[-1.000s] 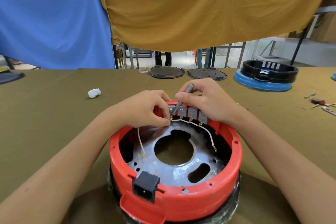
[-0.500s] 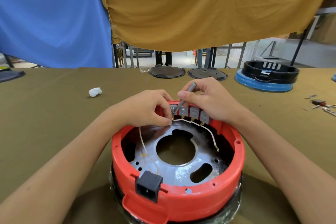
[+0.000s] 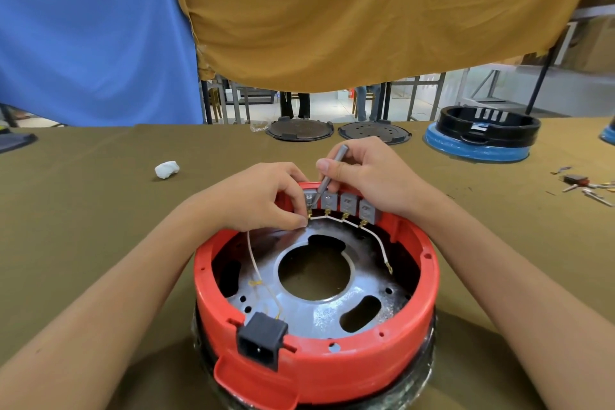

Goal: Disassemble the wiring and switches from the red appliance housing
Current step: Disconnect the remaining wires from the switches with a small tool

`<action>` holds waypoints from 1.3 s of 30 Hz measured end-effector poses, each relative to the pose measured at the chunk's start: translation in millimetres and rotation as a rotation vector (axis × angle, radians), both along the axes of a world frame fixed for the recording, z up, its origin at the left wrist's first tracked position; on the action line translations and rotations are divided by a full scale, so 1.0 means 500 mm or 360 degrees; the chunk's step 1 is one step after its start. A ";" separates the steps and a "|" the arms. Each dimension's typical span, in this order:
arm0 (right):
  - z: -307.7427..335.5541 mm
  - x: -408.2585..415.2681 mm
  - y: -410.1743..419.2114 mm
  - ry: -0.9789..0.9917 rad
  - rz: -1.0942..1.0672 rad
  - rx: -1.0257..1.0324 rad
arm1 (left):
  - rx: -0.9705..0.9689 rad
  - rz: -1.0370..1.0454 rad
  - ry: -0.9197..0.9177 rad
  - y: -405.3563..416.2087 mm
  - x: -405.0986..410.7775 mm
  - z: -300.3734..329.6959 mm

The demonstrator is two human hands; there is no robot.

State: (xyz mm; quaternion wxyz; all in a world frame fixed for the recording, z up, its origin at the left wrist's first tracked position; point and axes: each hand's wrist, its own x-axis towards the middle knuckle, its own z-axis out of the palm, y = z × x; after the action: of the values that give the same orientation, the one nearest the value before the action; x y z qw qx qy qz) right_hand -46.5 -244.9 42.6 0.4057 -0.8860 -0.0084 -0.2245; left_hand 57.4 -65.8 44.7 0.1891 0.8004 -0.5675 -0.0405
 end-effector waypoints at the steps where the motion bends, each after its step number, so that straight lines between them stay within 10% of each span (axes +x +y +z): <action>1: -0.001 -0.003 0.001 -0.0034 -0.0004 -0.0025 | 0.0004 0.0000 -0.0001 0.000 0.000 0.001; 39: -0.010 0.014 -0.014 0.0010 0.0072 0.0135 | 0.0036 -0.0001 0.0046 0.001 0.002 0.000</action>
State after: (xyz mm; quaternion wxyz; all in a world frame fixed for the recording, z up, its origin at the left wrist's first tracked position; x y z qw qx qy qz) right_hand -39.6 -251.7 37.5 0.4480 -0.8682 -0.0174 -0.2125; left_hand 58.4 -65.4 44.8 0.1882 0.8017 -0.5644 -0.0584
